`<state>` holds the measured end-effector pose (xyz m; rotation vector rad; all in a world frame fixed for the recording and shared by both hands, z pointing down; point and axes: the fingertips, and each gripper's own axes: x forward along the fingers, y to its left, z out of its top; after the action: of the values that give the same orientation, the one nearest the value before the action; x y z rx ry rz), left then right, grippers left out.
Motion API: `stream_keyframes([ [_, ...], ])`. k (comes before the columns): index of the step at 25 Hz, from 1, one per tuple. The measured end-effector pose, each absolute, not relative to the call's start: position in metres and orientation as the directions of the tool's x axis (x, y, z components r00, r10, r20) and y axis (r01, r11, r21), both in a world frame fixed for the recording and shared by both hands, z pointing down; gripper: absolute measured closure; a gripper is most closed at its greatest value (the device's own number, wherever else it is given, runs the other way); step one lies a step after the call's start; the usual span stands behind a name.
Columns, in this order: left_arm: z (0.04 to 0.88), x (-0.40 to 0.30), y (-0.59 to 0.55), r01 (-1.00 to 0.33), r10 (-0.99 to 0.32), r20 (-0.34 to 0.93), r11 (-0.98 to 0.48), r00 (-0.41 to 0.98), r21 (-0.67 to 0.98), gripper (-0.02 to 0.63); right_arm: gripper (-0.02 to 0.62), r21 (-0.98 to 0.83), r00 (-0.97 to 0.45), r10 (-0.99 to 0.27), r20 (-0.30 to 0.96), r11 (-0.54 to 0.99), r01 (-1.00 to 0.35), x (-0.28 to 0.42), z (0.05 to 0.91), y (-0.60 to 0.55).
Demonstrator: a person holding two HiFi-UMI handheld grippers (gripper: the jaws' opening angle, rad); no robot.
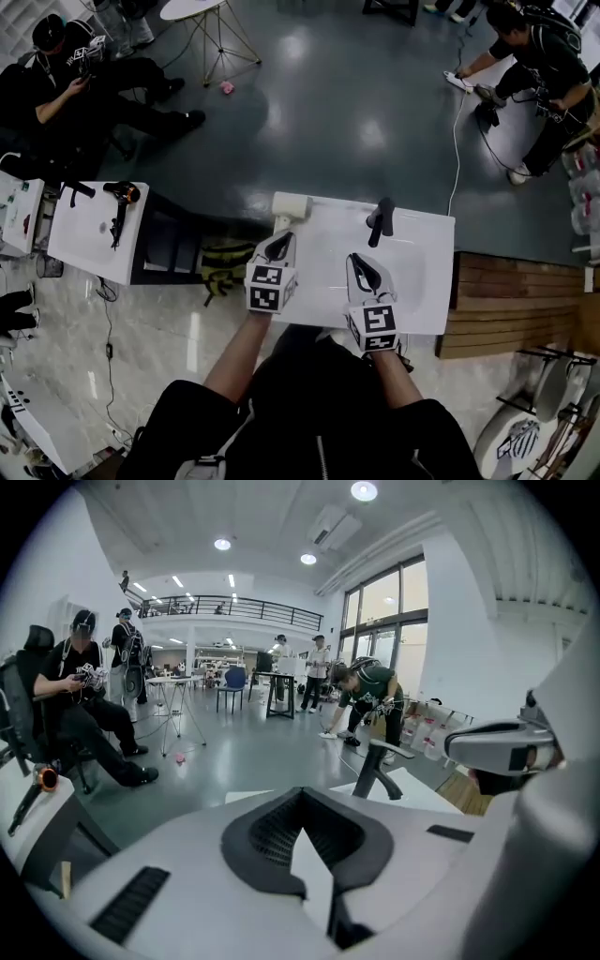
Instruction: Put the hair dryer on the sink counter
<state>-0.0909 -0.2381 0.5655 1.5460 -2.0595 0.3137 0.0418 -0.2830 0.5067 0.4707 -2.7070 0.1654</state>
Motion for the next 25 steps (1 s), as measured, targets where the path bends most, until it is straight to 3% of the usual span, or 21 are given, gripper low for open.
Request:
stream_keyframes([
  [9,0.528,-0.062,-0.225,-0.956,-0.855,0.473,0.281,-0.211,0.080,0.594,0.589,-0.022,-0.889,-0.295,0.350,0.946,-0.323,0.055,0.489,-0.271],
  [25,0.526,-0.054,-0.213,-0.959,-0.857,0.471,0.274,-0.207,0.076,0.594,0.591,0.000,-0.901,-0.287,0.326,0.953,-0.303,0.054,0.478,-0.262],
])
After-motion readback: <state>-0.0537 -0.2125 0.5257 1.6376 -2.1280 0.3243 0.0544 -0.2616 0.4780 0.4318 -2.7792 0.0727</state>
